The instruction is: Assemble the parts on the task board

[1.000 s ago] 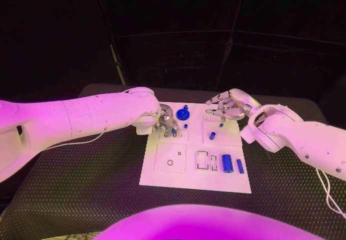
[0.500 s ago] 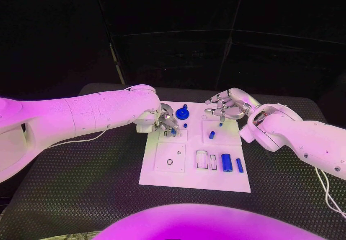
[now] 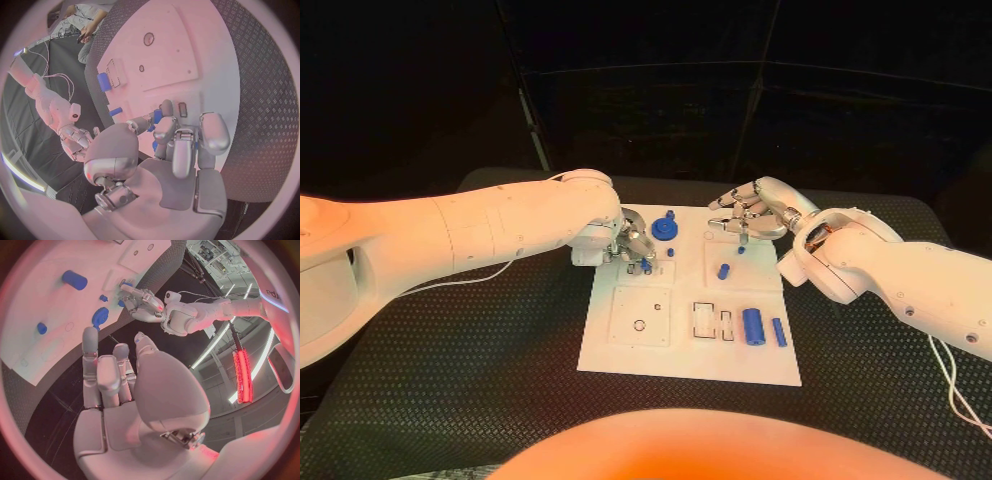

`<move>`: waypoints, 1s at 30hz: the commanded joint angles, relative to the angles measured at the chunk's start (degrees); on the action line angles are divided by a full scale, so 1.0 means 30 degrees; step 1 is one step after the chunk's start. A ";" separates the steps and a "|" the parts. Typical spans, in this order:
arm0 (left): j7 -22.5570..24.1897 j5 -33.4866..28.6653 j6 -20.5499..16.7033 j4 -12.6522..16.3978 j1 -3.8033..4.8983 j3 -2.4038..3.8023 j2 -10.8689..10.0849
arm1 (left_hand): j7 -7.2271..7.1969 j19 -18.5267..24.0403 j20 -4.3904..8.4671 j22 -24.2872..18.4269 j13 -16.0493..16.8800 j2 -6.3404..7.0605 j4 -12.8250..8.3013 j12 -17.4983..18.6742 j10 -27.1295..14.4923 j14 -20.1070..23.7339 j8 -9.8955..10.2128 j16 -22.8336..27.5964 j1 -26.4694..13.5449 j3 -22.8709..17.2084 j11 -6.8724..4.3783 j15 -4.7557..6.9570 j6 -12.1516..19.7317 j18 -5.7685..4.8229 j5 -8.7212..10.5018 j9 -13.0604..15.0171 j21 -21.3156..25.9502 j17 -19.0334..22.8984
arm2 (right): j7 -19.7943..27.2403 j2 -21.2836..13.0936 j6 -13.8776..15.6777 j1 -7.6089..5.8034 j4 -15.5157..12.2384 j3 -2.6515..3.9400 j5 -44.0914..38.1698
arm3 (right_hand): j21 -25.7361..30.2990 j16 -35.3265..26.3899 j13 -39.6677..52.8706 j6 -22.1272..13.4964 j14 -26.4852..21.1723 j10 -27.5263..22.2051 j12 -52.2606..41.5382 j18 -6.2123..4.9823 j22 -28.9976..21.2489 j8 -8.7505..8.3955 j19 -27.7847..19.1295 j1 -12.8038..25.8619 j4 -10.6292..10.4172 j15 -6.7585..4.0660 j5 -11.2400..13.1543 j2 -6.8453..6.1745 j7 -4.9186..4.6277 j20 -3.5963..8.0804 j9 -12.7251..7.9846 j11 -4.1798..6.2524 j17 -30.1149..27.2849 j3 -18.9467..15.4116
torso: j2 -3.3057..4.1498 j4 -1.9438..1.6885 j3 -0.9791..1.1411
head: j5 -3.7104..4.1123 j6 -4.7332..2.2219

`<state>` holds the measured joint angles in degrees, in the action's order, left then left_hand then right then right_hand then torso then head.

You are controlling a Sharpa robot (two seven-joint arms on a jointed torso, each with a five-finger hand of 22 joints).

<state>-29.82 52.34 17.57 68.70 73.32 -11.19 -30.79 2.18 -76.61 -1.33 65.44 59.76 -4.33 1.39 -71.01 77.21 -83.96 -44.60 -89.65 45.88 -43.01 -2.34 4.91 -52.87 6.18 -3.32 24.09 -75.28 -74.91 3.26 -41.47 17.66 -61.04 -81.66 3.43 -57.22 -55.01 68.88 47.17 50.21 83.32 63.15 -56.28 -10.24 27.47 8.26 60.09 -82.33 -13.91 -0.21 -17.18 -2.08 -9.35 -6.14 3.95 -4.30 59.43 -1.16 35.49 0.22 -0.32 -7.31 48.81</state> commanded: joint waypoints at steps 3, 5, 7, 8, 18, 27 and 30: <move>-0.0184 -0.0092 0.0652 -0.0022 0.0028 0.0011 0.0045 | -0.0199 -0.0062 0.0029 0.0037 0.0025 -0.0247 -0.1581 -0.0127 0.0123 -0.2014 0.0088 -0.0118 0.0017 -0.1657 0.0009 0.0121 -0.0297 -0.0327 -0.0078 -0.0032 -0.0072 -0.5032 | 0.0163 0.0003 -0.0115 -0.0032 -0.0018 0.0007 -0.0033 | 0.0105 0.0089 -0.0018 -0.0114 -0.0047 -0.0030 -0.0071 -0.0108 -0.0033 0.0090 -0.0093 -0.0144 -0.0005 0.0020 -0.0103 0.0050 -0.0049 0.0028 -0.0012 -0.0011 0.0027 0.0106 | 0.0010 -0.0012 0.0000 | -0.0004 0.0051; -0.0189 -0.0092 0.0713 -0.0019 0.0027 0.0011 0.0051 | -0.0199 -0.0062 0.0029 0.0037 0.0025 -0.0247 -0.1581 -0.0127 0.0123 -0.2014 0.0088 -0.0118 0.0017 -0.1657 0.0009 0.0121 -0.0297 -0.0327 -0.0078 -0.0032 -0.0072 -0.5032 | 0.0162 0.0009 -0.0116 -0.0032 -0.0011 0.0007 -0.0033 | 0.0105 0.0089 -0.0018 -0.0114 -0.0047 -0.0030 -0.0071 -0.0108 -0.0033 0.0090 -0.0093 -0.0144 -0.0005 0.0020 -0.0103 0.0050 -0.0049 0.0028 -0.0012 -0.0011 0.0027 0.0106 | 0.0013 -0.0017 0.0002 | -0.0002 0.0048; -0.0192 -0.0092 0.0761 -0.0018 0.0027 0.0010 0.0059 | -0.0199 -0.0062 0.0029 0.0037 0.0025 -0.0247 -0.1581 -0.0127 0.0123 -0.2014 0.0088 -0.0118 0.0017 -0.1657 0.0009 0.0121 -0.0297 -0.0327 -0.0078 -0.0032 -0.0072 -0.5032 | 0.0164 0.0019 -0.0118 -0.0032 -0.0006 0.0006 -0.0033 | 0.0105 0.0089 -0.0018 -0.0114 -0.0047 -0.0030 -0.0071 -0.0108 -0.0033 0.0090 -0.0093 -0.0144 -0.0005 0.0020 -0.0103 0.0050 -0.0049 0.0028 -0.0012 -0.0011 0.0027 0.0106 | 0.0008 -0.0013 0.0002 | -0.0003 0.0050; -0.0194 -0.0092 0.0780 -0.0015 0.0027 0.0010 0.0062 | -0.0201 -0.0065 0.0030 0.0043 0.0038 -0.0258 -0.1588 -0.0134 0.0129 -0.2014 0.0089 -0.0118 0.0007 -0.1659 0.0008 0.0122 -0.0301 -0.0328 -0.0078 -0.0033 -0.0075 -0.5032 | 0.0164 0.0022 -0.0119 -0.0032 -0.0005 0.0006 -0.0033 | 0.0105 0.0089 -0.0018 -0.0114 -0.0047 -0.0030 -0.0071 -0.0108 -0.0033 0.0090 -0.0093 -0.0144 -0.0005 0.0020 -0.0103 0.0050 -0.0049 0.0028 -0.0012 -0.0011 0.0027 0.0106 | 0.0008 -0.0013 0.0002 | -0.0003 0.0050; -0.0200 -0.0092 0.0795 0.0018 0.0017 0.0009 0.0108 | -0.0205 -0.0072 0.0030 0.0056 0.0065 -0.0280 -0.1602 -0.0151 0.0142 -0.2014 0.0091 -0.0118 -0.0014 -0.1666 0.0005 0.0123 -0.0311 -0.0331 -0.0078 -0.0035 -0.0081 -0.5032 | 0.0173 0.0053 -0.0132 -0.0031 0.0016 0.0006 -0.0033 | 0.0105 0.0089 -0.0018 -0.0114 -0.0047 -0.0030 -0.0071 -0.0108 -0.0033 0.0090 -0.0093 -0.0144 -0.0005 0.0020 -0.0103 0.0050 -0.0049 0.0028 -0.0012 -0.0011 0.0027 0.0106 | 0.0007 -0.0014 -0.0006 | -0.0002 0.0057; -0.0201 -0.0092 0.0716 -0.0051 0.0014 0.0009 0.0134 | -0.0205 -0.0072 0.0030 0.0056 0.0065 -0.0280 -0.1602 -0.0151 0.0142 -0.2014 0.0091 -0.0118 -0.0014 -0.1666 0.0005 0.0123 -0.0311 -0.0331 -0.0078 -0.0035 -0.0081 -0.5032 | 0.0167 0.0031 -0.0129 -0.0031 -0.0015 0.0006 -0.0033 | 0.0110 0.0097 -0.0006 -0.0116 -0.0046 -0.0019 -0.0092 -0.0108 -0.0035 0.0097 -0.0090 -0.0153 -0.0016 0.0022 -0.0168 0.0047 -0.0051 0.0027 -0.0011 -0.0014 0.0049 0.0113 | 0.0021 -0.0006 -0.0008 | 0.0049 0.0092; -0.0205 -0.0092 0.0722 -0.0101 0.0014 0.0009 0.0166 | -0.0212 -0.0043 0.0032 0.0004 0.0045 -0.0321 -0.1643 -0.0136 0.0137 -0.2014 0.0099 -0.0118 -0.0064 -0.1679 0.0001 0.0127 -0.0327 -0.0319 -0.0077 -0.0041 -0.0046 -0.5032 | 0.0165 0.0016 -0.0125 -0.0031 -0.0037 0.0006 -0.0033 | 0.0110 0.0097 -0.0006 -0.0116 -0.0046 -0.0019 -0.0092 -0.0108 -0.0035 0.0097 -0.0090 -0.0153 -0.0016 0.0022 -0.0168 0.0047 -0.0051 0.0027 -0.0011 -0.0014 0.0049 0.0113 | 0.0026 0.0000 0.0002 | 0.0046 0.0114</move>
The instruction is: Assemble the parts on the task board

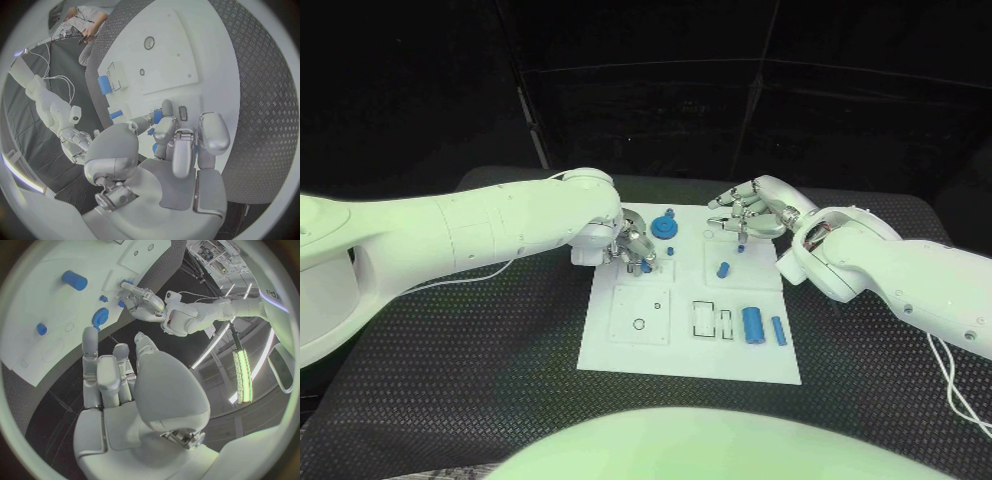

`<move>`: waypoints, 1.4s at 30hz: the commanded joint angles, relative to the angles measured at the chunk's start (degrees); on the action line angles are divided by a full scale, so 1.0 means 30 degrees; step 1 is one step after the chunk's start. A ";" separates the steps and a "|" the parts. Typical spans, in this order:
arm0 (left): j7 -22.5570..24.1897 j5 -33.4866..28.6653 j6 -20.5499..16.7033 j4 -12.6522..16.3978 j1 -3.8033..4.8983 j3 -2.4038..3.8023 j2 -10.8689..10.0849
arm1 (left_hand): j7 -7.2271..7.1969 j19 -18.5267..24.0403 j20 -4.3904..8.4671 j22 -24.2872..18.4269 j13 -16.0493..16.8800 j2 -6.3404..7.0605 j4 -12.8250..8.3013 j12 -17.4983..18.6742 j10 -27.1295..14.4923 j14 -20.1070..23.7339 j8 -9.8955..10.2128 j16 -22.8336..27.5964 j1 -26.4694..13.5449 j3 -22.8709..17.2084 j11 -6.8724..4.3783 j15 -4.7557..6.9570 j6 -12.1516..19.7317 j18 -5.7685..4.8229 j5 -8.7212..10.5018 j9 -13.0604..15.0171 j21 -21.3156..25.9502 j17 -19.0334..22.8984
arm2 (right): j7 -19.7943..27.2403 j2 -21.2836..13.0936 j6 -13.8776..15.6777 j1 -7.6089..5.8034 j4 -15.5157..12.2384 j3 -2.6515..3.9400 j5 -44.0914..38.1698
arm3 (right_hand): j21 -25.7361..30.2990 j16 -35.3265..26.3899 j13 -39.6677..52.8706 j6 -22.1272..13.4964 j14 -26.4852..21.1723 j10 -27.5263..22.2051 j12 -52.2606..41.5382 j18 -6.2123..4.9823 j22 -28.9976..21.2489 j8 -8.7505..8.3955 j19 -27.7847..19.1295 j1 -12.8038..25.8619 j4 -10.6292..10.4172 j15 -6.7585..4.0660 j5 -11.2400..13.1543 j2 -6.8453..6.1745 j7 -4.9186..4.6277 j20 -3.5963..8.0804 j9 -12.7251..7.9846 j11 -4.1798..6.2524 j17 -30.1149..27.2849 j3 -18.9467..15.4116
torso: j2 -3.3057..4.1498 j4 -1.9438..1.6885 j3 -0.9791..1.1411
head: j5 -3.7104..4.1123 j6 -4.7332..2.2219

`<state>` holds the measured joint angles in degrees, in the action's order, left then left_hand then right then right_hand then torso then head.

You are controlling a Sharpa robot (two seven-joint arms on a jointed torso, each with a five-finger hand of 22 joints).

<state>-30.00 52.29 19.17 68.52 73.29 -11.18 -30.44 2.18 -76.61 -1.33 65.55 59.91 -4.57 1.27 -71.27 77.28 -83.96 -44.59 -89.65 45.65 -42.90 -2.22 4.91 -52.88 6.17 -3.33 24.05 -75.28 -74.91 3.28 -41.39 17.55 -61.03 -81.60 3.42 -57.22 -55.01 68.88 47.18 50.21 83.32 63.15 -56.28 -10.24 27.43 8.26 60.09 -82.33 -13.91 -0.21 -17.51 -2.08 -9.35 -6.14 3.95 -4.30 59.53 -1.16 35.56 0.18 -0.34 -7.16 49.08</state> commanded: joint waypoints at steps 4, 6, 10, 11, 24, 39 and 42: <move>-0.0153 -0.0074 0.0212 -0.0117 0.0023 0.0005 0.0091 | -0.0212 -0.0027 0.0034 -0.0066 -0.0049 -0.0241 -0.1607 -0.0025 0.0094 -0.2015 0.0097 -0.0118 0.0005 -0.1717 -0.0038 0.0127 -0.0325 -0.0311 -0.0074 -0.0026 -0.0026 -0.5031 | 0.0159 -0.0028 -0.0082 -0.0033 -0.0083 0.0008 -0.0031 | 0.0110 0.0097 -0.0011 -0.0116 -0.0047 -0.0019 -0.0092 -0.0107 -0.0022 0.0097 -0.0090 -0.0153 -0.0016 0.0023 -0.0060 0.0047 -0.0051 0.0027 -0.0011 -0.0014 0.0013 0.0113 | 0.0001 0.0000 -0.0006 | 0.0006 0.0050; -0.0156 -0.0073 0.0230 -0.0161 0.0023 0.0005 0.0113 | -0.0211 -0.0025 0.0034 -0.0068 -0.0069 -0.0243 -0.1612 -0.0012 0.0085 -0.2015 0.0100 -0.0118 -0.0004 -0.1716 -0.0038 0.0127 -0.0324 -0.0310 -0.0073 -0.0027 -0.0024 -0.5031 | 0.0156 -0.0036 -0.0082 -0.0033 -0.0092 0.0008 -0.0031 | 0.0110 0.0097 -0.0011 -0.0116 -0.0047 -0.0019 -0.0092 -0.0107 -0.0022 0.0097 -0.0090 -0.0153 -0.0016 0.0023 -0.0060 0.0047 -0.0051 0.0027 -0.0011 -0.0014 0.0013 0.0113 | -0.0005 0.0002 -0.0005 | 0.0002 0.0083; -0.0164 -0.0069 0.0305 -0.0200 0.0023 0.0005 0.0142 | -0.0211 -0.0025 0.0034 -0.0068 -0.0069 -0.0243 -0.1612 -0.0012 0.0085 -0.2015 0.0100 -0.0118 -0.0004 -0.1716 -0.0038 0.0127 -0.0324 -0.0310 -0.0073 -0.0027 -0.0024 -0.5031 | 0.0152 -0.0050 -0.0079 -0.0033 -0.0108 0.0008 -0.0031 | 0.0110 0.0097 -0.0011 -0.0116 -0.0047 -0.0019 -0.0092 -0.0107 -0.0022 0.0097 -0.0090 -0.0153 -0.0016 0.0023 -0.0060 0.0047 -0.0051 0.0027 -0.0011 -0.0014 0.0013 0.0113 | -0.0004 0.0005 0.0001 | 0.0003 0.0123; -0.0168 -0.0062 0.0344 -0.0199 0.0023 0.0004 0.0146 | -0.0211 -0.0025 0.0034 -0.0068 -0.0069 -0.0243 -0.1612 -0.0012 0.0085 -0.2015 0.0100 -0.0118 -0.0004 -0.1716 -0.0038 0.0127 -0.0324 -0.0310 -0.0073 -0.0027 -0.0024 -0.5031 | 0.0150 -0.0056 -0.0078 -0.0034 -0.0114 0.0008 -0.0031 | 0.0110 0.0097 -0.0011 -0.0116 -0.0047 -0.0019 -0.0092 -0.0107 -0.0022 0.0097 -0.0090 -0.0153 -0.0016 0.0023 -0.0060 0.0047 -0.0051 0.0027 -0.0011 -0.0014 0.0013 0.0113 | -0.0004 0.0005 0.0001 | 0.0003 0.0123; -0.0216 0.0010 0.0834 -0.0432 0.0026 -0.0029 0.0338 | -0.0208 -0.0025 0.0036 -0.0066 -0.0101 -0.0252 -0.1647 0.0012 0.0066 -0.2015 0.0115 -0.0118 -0.0033 -0.1717 -0.0036 0.0129 -0.0311 -0.0310 -0.0069 -0.0033 -0.0022 -0.5031 | 0.0127 -0.0096 -0.0077 -0.0035 -0.0157 0.0008 -0.0031 | 0.0110 0.0097 -0.0011 -0.0116 -0.0047 -0.0019 -0.0092 -0.0107 -0.0022 0.0097 -0.0090 -0.0153 -0.0016 0.0023 -0.0060 0.0047 -0.0051 0.0027 -0.0011 -0.0014 0.0013 0.0113 | -0.0010 0.0001 -0.0007 | 0.0014 0.0230; -0.0239 0.0019 0.1151 -0.0673 0.0026 -0.0114 0.0552 | -0.0206 -0.0035 0.0037 -0.0044 -0.0033 -0.0261 -0.1683 -0.0026 0.0090 -0.2015 0.0125 -0.0118 -0.0064 -0.1713 -0.0034 0.0129 -0.0309 -0.0315 -0.0065 -0.0038 -0.0032 -0.5031 | 0.0121 -0.0100 -0.0075 -0.0035 -0.0159 0.0008 -0.0031 | 0.0110 0.0097 -0.0011 -0.0116 -0.0047 -0.0019 -0.0092 -0.0107 -0.0022 0.0097 -0.0090 -0.0153 -0.0016 0.0023 -0.0060 0.0047 -0.0051 0.0027 -0.0011 -0.0014 0.0013 0.0113 | -0.0022 -0.0004 0.0005 | 0.0020 0.0271; -0.0243 0.0019 0.1240 -0.0773 0.0026 -0.0118 0.0602 | -0.0201 -0.0054 0.0035 -0.0001 0.0112 -0.0222 -0.1749 -0.0110 0.0154 -0.2015 0.0135 -0.0118 -0.0219 -0.1621 -0.0029 0.0123 -0.0351 -0.0326 -0.0049 -0.0045 -0.0047 -0.5031 | 0.0121 -0.0098 -0.0076 -0.0035 -0.0161 0.0008 -0.0031 | 0.0110 0.0097 -0.0011 -0.0116 -0.0047 -0.0019 -0.0092 -0.0107 -0.0022 0.0097 -0.0090 -0.0153 -0.0016 0.0023 -0.0060 0.0047 -0.0051 0.0027 -0.0011 -0.0014 0.0013 0.0113 | -0.0031 0.0009 0.0000 | 0.0015 0.0277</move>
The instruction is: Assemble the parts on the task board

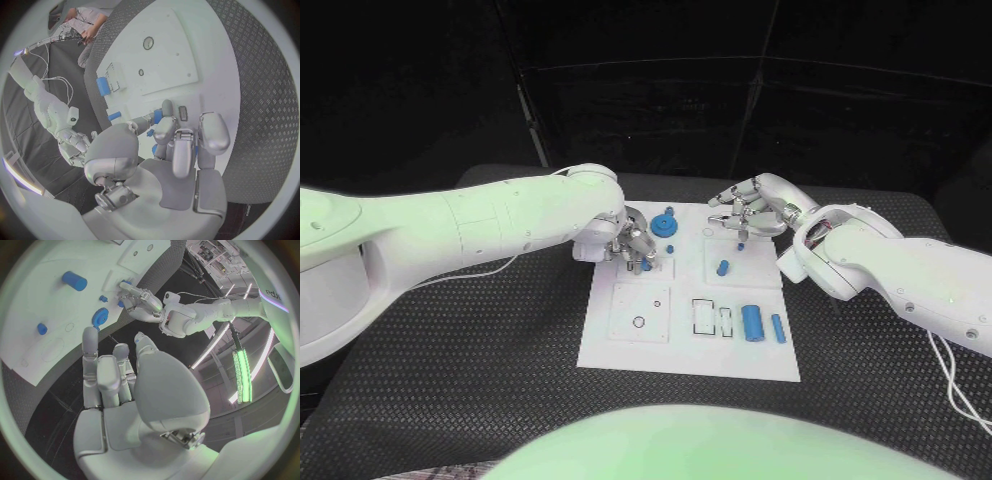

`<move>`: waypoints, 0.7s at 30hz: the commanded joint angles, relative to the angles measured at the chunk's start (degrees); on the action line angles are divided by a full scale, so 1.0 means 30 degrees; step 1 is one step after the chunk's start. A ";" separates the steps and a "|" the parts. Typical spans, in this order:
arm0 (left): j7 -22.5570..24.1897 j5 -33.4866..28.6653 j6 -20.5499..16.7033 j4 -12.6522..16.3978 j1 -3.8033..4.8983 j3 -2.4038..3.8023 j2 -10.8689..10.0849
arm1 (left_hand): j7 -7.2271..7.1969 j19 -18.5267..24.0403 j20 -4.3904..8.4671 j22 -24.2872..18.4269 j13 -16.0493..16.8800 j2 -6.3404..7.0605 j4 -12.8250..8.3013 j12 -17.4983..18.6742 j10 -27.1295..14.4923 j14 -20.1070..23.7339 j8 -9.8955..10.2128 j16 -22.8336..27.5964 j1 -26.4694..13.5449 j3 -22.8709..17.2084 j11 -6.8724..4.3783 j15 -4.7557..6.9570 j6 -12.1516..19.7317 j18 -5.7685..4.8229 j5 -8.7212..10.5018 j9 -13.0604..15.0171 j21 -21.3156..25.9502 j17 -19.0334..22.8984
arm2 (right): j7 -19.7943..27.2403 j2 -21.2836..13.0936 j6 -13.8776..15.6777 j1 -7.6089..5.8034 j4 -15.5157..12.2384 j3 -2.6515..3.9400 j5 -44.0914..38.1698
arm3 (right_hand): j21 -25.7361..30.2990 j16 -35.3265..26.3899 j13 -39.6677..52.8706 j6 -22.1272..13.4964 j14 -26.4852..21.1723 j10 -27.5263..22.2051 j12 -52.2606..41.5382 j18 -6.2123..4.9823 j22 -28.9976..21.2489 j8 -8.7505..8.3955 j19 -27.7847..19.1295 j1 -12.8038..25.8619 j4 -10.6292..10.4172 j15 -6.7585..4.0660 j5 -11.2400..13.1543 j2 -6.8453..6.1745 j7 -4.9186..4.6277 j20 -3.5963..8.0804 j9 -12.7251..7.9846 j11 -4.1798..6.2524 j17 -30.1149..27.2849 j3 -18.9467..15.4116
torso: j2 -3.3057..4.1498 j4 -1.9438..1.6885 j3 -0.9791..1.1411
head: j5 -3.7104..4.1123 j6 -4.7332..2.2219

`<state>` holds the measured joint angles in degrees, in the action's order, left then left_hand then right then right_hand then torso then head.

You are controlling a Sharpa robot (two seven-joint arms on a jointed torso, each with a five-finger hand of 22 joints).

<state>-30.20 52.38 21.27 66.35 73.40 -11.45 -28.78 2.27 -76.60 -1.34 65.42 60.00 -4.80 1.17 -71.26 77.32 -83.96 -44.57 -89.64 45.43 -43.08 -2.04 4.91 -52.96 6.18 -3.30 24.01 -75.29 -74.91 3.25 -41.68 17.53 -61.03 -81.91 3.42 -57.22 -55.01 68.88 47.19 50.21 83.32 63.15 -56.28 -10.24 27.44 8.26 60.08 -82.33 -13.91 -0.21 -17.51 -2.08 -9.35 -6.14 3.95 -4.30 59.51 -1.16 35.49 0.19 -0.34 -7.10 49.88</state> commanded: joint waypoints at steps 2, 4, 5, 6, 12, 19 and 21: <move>-0.0178 -0.0011 0.0580 -0.0112 -0.0009 -0.0031 0.0087 | -0.0229 -0.0064 0.0033 0.0060 0.0131 -0.0113 -0.1751 -0.0136 0.0163 -0.2015 0.0143 -0.0118 -0.0274 -0.1473 -0.0087 0.0119 -0.0354 -0.0331 -0.0053 -0.0043 -0.0051 -0.5032 | 0.0128 -0.0006 -0.0070 -0.0035 -0.0056 0.0009 -0.0031 | 0.0110 0.0097 -0.0014 -0.0116 -0.0047 -0.0019 -0.0092 -0.0108 -0.0025 0.0097 -0.0090 -0.0153 -0.0016 0.0023 -0.0061 0.0047 -0.0051 0.0027 -0.0011 -0.0014 0.0022 0.0113 | -0.0006 0.0006 0.0000 | 0.0000 0.0002; -0.0180 -0.0011 0.0624 -0.0161 -0.0009 -0.0034 0.0118 | -0.0228 -0.0054 0.0031 0.0046 0.0130 -0.0065 -0.1785 -0.0128 0.0160 -0.2015 0.0167 -0.0118 -0.0395 -0.1381 -0.0085 0.0116 -0.0370 -0.0328 -0.0051 -0.0056 -0.0035 -0.5032 | 0.0126 -0.0007 -0.0069 -0.0035 -0.0053 0.0009 -0.0031 | 0.0110 0.0097 -0.0014 -0.0116 -0.0047 -0.0019 -0.0092 -0.0108 -0.0025 0.0097 -0.0090 -0.0153 -0.0016 0.0023 -0.0061 0.0047 -0.0051 0.0027 -0.0011 -0.0014 0.0022 0.0113 | -0.0006 0.0003 0.0002 | 0.0000 -0.0006; -0.0181 -0.0011 0.0648 -0.0182 -0.0009 -0.0035 0.0133 | -0.0227 -0.0056 0.0027 0.0054 0.0139 -0.0010 -0.1793 -0.0126 0.0163 -0.2015 0.0186 -0.0118 -0.0515 -0.1269 -0.0082 0.0113 -0.0391 -0.0331 -0.0049 -0.0067 -0.0033 -0.5032 | 0.0126 -0.0006 -0.0069 -0.0035 -0.0052 0.0009 -0.0031 | 0.0110 0.0097 -0.0014 -0.0116 -0.0047 -0.0019 -0.0092 -0.0108 -0.0025 0.0097 -0.0090 -0.0153 -0.0016 0.0023 -0.0061 0.0047 -0.0051 0.0027 -0.0011 -0.0014 0.0022 0.0113 | -0.0006 0.0003 0.0002 | 0.0000 -0.0006; -0.0181 -0.0011 0.0663 -0.0197 -0.0009 -0.0037 0.0142 | -0.0228 -0.0055 0.0022 0.0056 0.0160 0.0046 -0.1785 -0.0131 0.0171 -0.2015 0.0207 -0.0118 -0.0651 -0.1125 -0.0080 0.0110 -0.0419 -0.0331 -0.0047 -0.0079 -0.0027 -0.5032 | 0.0127 -0.0004 -0.0070 -0.0035 -0.0050 0.0009 -0.0031 | 0.0110 0.0097 -0.0014 -0.0116 -0.0047 -0.0019 -0.0092 -0.0108 -0.0025 0.0097 -0.0090 -0.0153 -0.0016 0.0023 -0.0061 0.0047 -0.0051 0.0027 -0.0011 -0.0014 0.0022 0.0113 | -0.0007 0.0001 0.0002 | -0.0001 -0.0011; -0.0183 -0.0011 0.0718 -0.0297 -0.0009 -0.0047 0.0190 | -0.0250 -0.0069 0.0017 0.0097 0.0264 0.0384 -0.1714 -0.0153 0.0214 -0.2015 0.0328 -0.0118 -0.1281 -0.0134 -0.0089 0.0109 -0.0550 -0.0333 -0.0032 -0.0147 -0.0006 -0.5032 | 0.0130 0.0005 -0.0087 -0.0035 -0.0033 0.0009 -0.0031 | 0.0110 0.0097 -0.0014 -0.0116 -0.0047 -0.0019 -0.0092 -0.0108 -0.0025 0.0097 -0.0090 -0.0153 -0.0016 0.0023 -0.0061 0.0047 -0.0051 0.0027 -0.0011 -0.0014 0.0022 0.0113 | 0.0000 0.0001 -0.0007 | 0.0014 -0.0011; -0.0183 -0.0011 0.0677 -0.0341 -0.0009 -0.0051 0.0189 | -0.0261 -0.0081 0.0022 0.0126 0.0303 0.0542 -0.1477 -0.0139 0.0223 -0.2015 0.0443 -0.0118 -0.1719 0.0701 -0.0096 0.0114 -0.0640 -0.0334 -0.0030 -0.0208 0.0014 -0.5032 | 0.0126 -0.0004 -0.0100 -0.0035 -0.0029 0.0009 -0.0031 | 0.0117 0.0075 -0.0052 -0.0115 -0.0056 -0.0034 -0.0083 -0.0108 -0.0027 0.0109 -0.0085 -0.0142 -0.0046 0.0026 -0.0106 0.0031 -0.0055 0.0025 -0.0009 -0.0017 0.0004 0.0108 | 0.0010 -0.0008 -0.0004 | 0.0028 -0.0015; -0.0183 -0.0011 0.0646 -0.0358 -0.0009 -0.0052 0.0186 | -0.0260 -0.0072 0.0024 0.0111 0.0296 0.0571 -0.1366 -0.0124 0.0216 -0.2015 0.0471 -0.0118 -0.1852 0.0919 -0.0094 0.0113 -0.0669 -0.0329 -0.0029 -0.0225 0.0032 -0.5032 | 0.0131 0.0003 -0.0113 -0.0035 -0.0025 0.0009 -0.0031 | 0.0117 0.0065 -0.0065 -0.0116 -0.0059 -0.0041 -0.0075 -0.0108 -0.0028 0.0110 -0.0085 -0.0138 -0.0049 0.0026 -0.0106 0.0030 -0.0055 0.0025 -0.0009 -0.0018 -0.0009 0.0106 | 0.0005 -0.0002 -0.0008 | 0.0018 -0.0010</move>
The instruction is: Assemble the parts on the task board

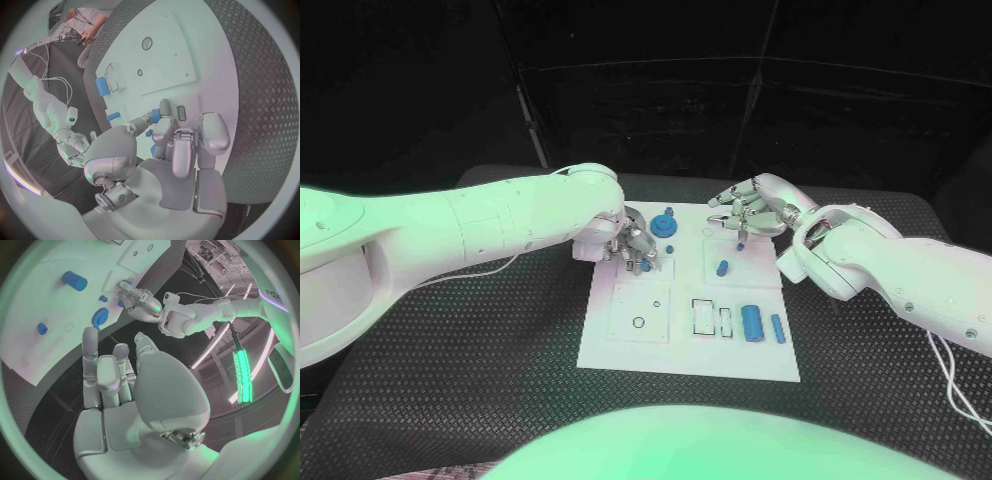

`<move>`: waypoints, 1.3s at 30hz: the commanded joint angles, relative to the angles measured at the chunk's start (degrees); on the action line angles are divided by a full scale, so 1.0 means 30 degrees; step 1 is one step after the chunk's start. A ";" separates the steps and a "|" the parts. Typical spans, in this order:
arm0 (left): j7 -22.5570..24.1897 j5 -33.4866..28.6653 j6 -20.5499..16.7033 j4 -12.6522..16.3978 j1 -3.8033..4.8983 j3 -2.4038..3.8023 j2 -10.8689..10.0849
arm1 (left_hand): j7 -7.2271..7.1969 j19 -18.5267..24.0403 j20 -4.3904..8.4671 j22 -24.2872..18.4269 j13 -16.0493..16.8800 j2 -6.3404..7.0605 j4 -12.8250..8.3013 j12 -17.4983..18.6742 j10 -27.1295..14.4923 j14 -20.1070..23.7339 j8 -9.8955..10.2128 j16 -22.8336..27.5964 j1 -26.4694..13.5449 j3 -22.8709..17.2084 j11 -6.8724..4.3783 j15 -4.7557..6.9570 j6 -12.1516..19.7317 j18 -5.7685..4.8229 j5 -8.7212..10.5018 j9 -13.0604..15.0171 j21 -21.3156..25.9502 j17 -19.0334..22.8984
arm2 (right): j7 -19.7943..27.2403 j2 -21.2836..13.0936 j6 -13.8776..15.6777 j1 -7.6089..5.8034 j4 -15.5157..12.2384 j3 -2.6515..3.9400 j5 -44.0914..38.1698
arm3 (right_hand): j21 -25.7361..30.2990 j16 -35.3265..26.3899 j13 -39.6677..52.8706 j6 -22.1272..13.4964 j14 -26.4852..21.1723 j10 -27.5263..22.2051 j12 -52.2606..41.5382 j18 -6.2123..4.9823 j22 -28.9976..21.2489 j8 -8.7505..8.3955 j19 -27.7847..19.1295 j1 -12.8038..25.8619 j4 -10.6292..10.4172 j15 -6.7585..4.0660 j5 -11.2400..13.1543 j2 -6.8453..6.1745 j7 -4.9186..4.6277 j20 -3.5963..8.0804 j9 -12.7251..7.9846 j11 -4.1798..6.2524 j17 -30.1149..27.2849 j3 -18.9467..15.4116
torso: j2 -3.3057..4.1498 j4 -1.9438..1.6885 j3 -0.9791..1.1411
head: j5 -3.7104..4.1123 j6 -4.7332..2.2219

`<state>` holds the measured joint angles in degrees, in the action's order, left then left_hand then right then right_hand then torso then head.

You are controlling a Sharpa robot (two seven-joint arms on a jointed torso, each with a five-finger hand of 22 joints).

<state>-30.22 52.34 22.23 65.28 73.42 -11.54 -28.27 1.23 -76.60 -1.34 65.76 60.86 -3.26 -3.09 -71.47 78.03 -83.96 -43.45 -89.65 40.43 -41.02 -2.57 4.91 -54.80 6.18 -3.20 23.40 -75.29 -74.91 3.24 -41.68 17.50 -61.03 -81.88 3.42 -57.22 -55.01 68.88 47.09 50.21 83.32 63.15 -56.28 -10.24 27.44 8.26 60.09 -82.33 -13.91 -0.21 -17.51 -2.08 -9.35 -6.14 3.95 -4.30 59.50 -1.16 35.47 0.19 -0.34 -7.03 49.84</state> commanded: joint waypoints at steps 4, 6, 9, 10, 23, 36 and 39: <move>-0.0175 -0.0001 0.0256 -0.0045 -0.0017 -0.0022 0.0014 | 0.0089 -0.0071 0.0025 0.0001 -0.0001 0.0011 0.0443 -0.0023 -0.0033 -0.2015 0.0176 -0.0118 -0.0505 0.0823 0.0088 0.0113 -0.0126 -0.0327 -0.0064 -0.0067 0.0058 -0.5032 | 0.0141 0.0015 -0.0120 -0.0035 -0.0029 0.0009 -0.0031 | 0.0117 0.0065 -0.0032 -0.0116 -0.0059 -0.0041 -0.0075 -0.0108 -0.0029 0.0110 -0.0085 -0.0139 -0.0049 0.0026 -0.0106 0.0030 -0.0055 0.0024 -0.0009 -0.0018 -0.0005 0.0106 | 0.0013 -0.0005 -0.0009 | -0.0006 -0.0002; -0.0174 -0.0002 0.0236 -0.0066 -0.0017 -0.0022 0.0016 | 0.0089 -0.0071 0.0025 0.0004 0.0008 -0.0011 0.0564 -0.0020 -0.0033 -0.2015 0.0202 -0.0118 -0.0586 0.1007 0.0089 0.0113 -0.0143 -0.0327 -0.0061 -0.0081 0.0066 -0.5032 | 0.0142 0.0020 -0.0125 -0.0035 -0.0024 0.0009 -0.0031 | 0.0117 0.0065 -0.0032 -0.0116 -0.0059 -0.0041 -0.0075 -0.0108 -0.0029 0.0110 -0.0085 -0.0139 -0.0049 0.0026 -0.0106 0.0030 -0.0055 0.0024 -0.0009 -0.0018 -0.0005 0.0106 | 0.0010 -0.0004 -0.0007 | -0.0007 -0.0004; -0.0173 -0.0002 0.0232 -0.0099 -0.0017 -0.0022 0.0021 | 0.0087 -0.0076 0.0026 0.0014 0.0022 -0.0009 0.0691 -0.0020 -0.0031 -0.2015 0.0232 -0.0118 -0.0672 0.1237 0.0089 0.0114 -0.0160 -0.0327 -0.0058 -0.0096 0.0071 -0.5032 | 0.0144 0.0025 -0.0131 -0.0035 -0.0018 0.0009 -0.0031 | 0.0117 0.0065 -0.0032 -0.0116 -0.0059 -0.0041 -0.0075 -0.0108 -0.0029 0.0110 -0.0085 -0.0139 -0.0049 0.0026 -0.0106 0.0030 -0.0055 0.0024 -0.0009 -0.0018 -0.0005 0.0106 | 0.0007 0.0001 -0.0008 | -0.0012 0.0004; -0.0173 -0.0002 0.0235 -0.0110 -0.0017 -0.0022 0.0023 | 0.0086 -0.0085 0.0026 0.0031 0.0030 0.0003 0.0721 -0.0022 -0.0028 -0.2015 0.0238 -0.0118 -0.0695 0.1306 0.0088 0.0114 -0.0167 -0.0330 -0.0057 -0.0099 0.0064 -0.5032 | 0.0144 0.0026 -0.0133 -0.0035 -0.0016 0.0009 -0.0031 | 0.0117 0.0065 -0.0032 -0.0116 -0.0059 -0.0041 -0.0075 -0.0108 -0.0029 0.0110 -0.0085 -0.0139 -0.0049 0.0026 -0.0106 0.0030 -0.0055 0.0024 -0.0009 -0.0018 -0.0005 0.0106 | 0.0008 0.0006 -0.0004 | -0.0013 0.0002; -0.0167 -0.0003 0.0205 -0.0187 -0.0017 -0.0022 0.0031 | 0.0061 -0.0107 0.0033 0.0081 0.0080 0.0163 0.1198 -0.0015 -0.0007 -0.2015 0.0309 -0.0118 -0.1008 0.2319 0.0072 0.0123 -0.0251 -0.0335 -0.0053 -0.0132 0.0077 -0.5032 | 0.0140 0.0054 -0.0181 -0.0035 0.0014 0.0009 -0.0031 | 0.0121 0.0061 -0.0050 -0.0122 -0.0063 -0.0052 -0.0067 -0.0107 -0.0030 0.0111 -0.0086 -0.0114 -0.0070 0.0029 -0.0109 0.0016 -0.0058 0.0023 -0.0010 -0.0022 -0.0005 0.0092 | 0.0008 0.0003 -0.0005 | -0.0003 -0.0002; -0.0153 -0.0007 0.0131 -0.0174 -0.0020 -0.0021 0.0021 | 0.0018 -0.0117 0.0059 0.0129 0.0117 0.0575 0.1960 0.0039 0.0004 -0.2015 0.0398 -0.0118 -0.1161 0.4604 0.0058 0.0151 -0.0350 -0.0334 -0.0049 -0.0160 0.0131 -0.5032 | 0.0148 0.0074 -0.0209 -0.0034 0.0044 0.0009 -0.0031 | 0.0121 0.0061 -0.0050 -0.0122 -0.0063 -0.0052 -0.0067 -0.0107 -0.0030 0.0111 -0.0086 -0.0114 -0.0070 0.0029 -0.0109 0.0016 -0.0058 0.0023 -0.0010 -0.0022 -0.0005 0.0092 | 0.0011 -0.0005 -0.0011 | 0.0018 0.0013; -0.0147 -0.0009 0.0096 -0.0129 -0.0021 -0.0020 -0.0018 | 0.0021 -0.0113 0.0074 0.0133 0.0090 0.0722 0.2336 0.0091 -0.0014 -0.2015 0.0431 -0.0118 -0.1097 0.5749 0.0031 0.0163 -0.0373 -0.0331 -0.0050 -0.0167 0.0164 -0.5032 | 0.0152 0.0081 -0.0214 -0.0033 0.0054 0.0009 -0.0031 | 0.0121 0.0061 -0.0050 -0.0122 -0.0063 -0.0052 -0.0067 -0.0107 -0.0030 0.0111 -0.0086 -0.0114 -0.0070 0.0029 -0.0109 0.0016 -0.0058 0.0023 -0.0010 -0.0022 -0.0005 0.0092 | 0.0007 -0.0001 -0.0005 | -0.0020 0.0000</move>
<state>-30.32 52.35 22.37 64.77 73.30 -11.63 -28.28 1.34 -76.60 -1.34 66.15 61.20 -1.85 3.65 -71.46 78.01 -83.96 -42.40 -89.65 37.10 -24.65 -2.57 4.91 -55.52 6.18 -3.37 22.97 -74.92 -74.91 3.25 -41.49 17.21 -61.03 -81.66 3.42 -57.23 -55.01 68.88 47.01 50.21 83.32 63.15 -56.28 -10.24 27.44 8.26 60.09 -82.33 -13.91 -0.21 -17.51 -2.08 -9.35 -6.14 3.95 -4.30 59.48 -1.16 35.50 0.19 -0.35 -7.01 49.87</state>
